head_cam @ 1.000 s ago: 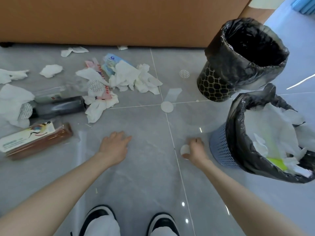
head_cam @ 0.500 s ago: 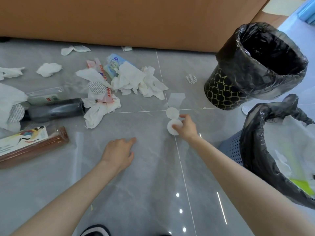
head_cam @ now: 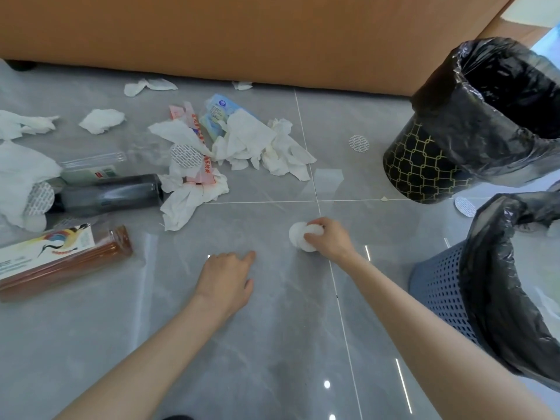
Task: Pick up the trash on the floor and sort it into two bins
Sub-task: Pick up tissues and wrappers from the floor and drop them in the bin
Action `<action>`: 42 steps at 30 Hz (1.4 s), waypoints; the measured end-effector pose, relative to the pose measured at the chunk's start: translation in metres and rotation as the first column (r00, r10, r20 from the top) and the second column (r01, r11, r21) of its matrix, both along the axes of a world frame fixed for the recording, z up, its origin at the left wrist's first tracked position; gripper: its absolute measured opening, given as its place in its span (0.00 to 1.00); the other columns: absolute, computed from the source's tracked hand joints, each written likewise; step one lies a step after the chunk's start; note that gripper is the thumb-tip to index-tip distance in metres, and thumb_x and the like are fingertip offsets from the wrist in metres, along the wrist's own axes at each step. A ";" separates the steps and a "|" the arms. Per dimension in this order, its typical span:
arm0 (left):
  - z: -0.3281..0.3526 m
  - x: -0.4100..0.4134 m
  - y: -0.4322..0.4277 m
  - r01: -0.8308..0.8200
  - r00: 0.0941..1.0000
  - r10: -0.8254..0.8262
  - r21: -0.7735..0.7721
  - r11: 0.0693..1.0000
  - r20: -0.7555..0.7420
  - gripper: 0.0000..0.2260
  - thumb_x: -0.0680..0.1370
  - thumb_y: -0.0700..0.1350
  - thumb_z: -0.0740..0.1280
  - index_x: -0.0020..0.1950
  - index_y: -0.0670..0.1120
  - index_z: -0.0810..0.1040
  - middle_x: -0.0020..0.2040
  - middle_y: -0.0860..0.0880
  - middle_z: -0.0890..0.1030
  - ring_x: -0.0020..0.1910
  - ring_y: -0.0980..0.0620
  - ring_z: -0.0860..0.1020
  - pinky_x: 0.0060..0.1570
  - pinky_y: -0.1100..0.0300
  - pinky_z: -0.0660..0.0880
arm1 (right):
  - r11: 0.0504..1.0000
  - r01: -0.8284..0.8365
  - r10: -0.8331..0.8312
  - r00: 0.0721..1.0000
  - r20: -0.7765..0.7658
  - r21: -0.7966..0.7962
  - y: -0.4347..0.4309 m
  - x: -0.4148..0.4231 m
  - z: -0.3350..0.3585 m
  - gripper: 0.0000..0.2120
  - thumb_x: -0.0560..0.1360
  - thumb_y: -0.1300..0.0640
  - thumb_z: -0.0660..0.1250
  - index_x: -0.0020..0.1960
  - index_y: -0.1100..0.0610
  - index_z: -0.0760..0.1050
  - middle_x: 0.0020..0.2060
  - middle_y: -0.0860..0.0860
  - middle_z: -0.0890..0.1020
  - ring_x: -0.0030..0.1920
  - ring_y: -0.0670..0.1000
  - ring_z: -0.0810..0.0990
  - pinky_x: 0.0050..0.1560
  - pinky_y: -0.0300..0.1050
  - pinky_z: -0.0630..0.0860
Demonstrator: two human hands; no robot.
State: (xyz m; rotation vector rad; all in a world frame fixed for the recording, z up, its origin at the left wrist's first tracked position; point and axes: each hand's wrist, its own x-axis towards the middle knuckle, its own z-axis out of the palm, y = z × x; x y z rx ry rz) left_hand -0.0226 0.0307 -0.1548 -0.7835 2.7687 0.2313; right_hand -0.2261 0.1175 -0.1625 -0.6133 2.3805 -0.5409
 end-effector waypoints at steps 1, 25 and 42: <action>0.000 0.003 0.001 -0.022 0.999 0.022 -0.002 1.000 -0.050 0.22 0.77 0.50 0.61 0.71 0.49 0.66 0.54 0.45 0.79 0.53 0.45 0.78 0.50 0.56 0.72 | 0.999 -0.040 0.040 0.999 0.014 0.001 0.005 0.009 -0.001 0.17 0.74 0.58 0.67 0.63 0.58 0.74 0.58 0.56 0.79 0.58 0.56 0.76 0.53 0.43 0.71; 0.004 0.010 -0.018 -0.084 0.990 0.087 0.037 0.996 -0.111 0.18 0.79 0.43 0.56 0.69 0.49 0.68 0.56 0.44 0.79 0.55 0.42 0.76 0.49 0.55 0.70 | 0.983 -0.182 0.184 0.980 -0.080 0.038 0.010 0.076 0.006 0.20 0.71 0.57 0.70 0.50 0.53 0.58 0.45 0.53 0.74 0.44 0.58 0.74 0.40 0.46 0.67; -0.017 0.021 -0.076 -0.332 0.918 0.360 0.174 0.927 -0.165 0.17 0.78 0.44 0.62 0.67 0.46 0.69 0.64 0.47 0.71 0.62 0.44 0.69 0.60 0.53 0.67 | 0.924 0.003 0.022 0.998 0.060 -0.383 -0.006 0.098 0.032 0.12 0.77 0.62 0.62 0.55 0.52 0.61 0.45 0.49 0.73 0.45 0.55 0.75 0.44 0.52 0.74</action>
